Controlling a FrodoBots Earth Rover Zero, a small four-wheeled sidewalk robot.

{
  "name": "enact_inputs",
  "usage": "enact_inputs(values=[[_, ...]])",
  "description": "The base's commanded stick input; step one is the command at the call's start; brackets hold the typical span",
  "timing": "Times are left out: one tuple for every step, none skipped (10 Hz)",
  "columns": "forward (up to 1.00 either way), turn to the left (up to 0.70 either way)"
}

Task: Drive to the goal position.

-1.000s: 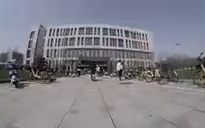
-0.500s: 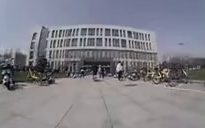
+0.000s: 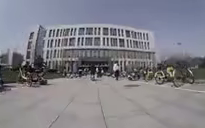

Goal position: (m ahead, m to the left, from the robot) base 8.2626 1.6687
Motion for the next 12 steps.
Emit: enact_inputs(values=[[1.0, 0.3], [1.0, 0.18], [1.0, 0.05], [1.0, 0.01], [1.0, 0.0], [1.0, 0.0], [1.0, 0.1], [1.0, 0.27], [1.0, 0.34], [1.0, 0.1], [1.0, 0.14], [1.0, 0.27]])
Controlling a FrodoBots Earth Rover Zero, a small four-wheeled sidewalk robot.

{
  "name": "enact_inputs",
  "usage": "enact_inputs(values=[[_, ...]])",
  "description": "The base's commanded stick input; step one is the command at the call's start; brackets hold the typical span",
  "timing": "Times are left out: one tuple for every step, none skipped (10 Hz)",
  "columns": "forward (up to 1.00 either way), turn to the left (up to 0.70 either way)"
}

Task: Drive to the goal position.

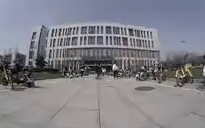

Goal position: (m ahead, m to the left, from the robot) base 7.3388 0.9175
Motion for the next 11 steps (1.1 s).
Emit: enact_inputs(values=[[1.0, 0.4], [1.0, 0.3], [1.0, 0.34], [1.0, 0.36], [1.0, 0.27], [1.0, 0.18], [1.0, 0.12], [1.0, 0.06], [1.0, 0.0], [1.0, 0.0], [1.0, 0.0]])
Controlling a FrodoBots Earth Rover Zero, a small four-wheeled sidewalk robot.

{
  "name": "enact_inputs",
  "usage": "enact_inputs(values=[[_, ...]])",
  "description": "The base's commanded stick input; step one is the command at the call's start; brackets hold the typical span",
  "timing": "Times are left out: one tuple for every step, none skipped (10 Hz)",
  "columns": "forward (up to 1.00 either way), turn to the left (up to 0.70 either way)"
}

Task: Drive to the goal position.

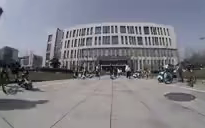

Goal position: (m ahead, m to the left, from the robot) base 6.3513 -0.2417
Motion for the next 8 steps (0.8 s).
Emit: enact_inputs(values=[[1.0, 0.21], [1.0, 0.37], [1.0, 0.31], [1.0, 0.24], [1.0, 0.17], [1.0, 0.1], [1.0, 0.03], [1.0, 0.0]])
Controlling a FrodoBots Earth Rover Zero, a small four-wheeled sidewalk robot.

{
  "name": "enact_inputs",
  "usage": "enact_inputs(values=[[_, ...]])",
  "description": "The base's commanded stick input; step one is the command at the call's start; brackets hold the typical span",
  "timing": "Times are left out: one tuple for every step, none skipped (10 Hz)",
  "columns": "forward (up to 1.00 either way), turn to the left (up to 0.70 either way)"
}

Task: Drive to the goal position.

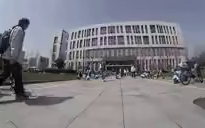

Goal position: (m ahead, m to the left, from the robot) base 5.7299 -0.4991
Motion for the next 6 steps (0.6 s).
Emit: enact_inputs(values=[[1.0, 0.0], [1.0, 0.0], [1.0, 0.0], [1.0, 0.0], [1.0, 0.0], [1.0, 0.0]])
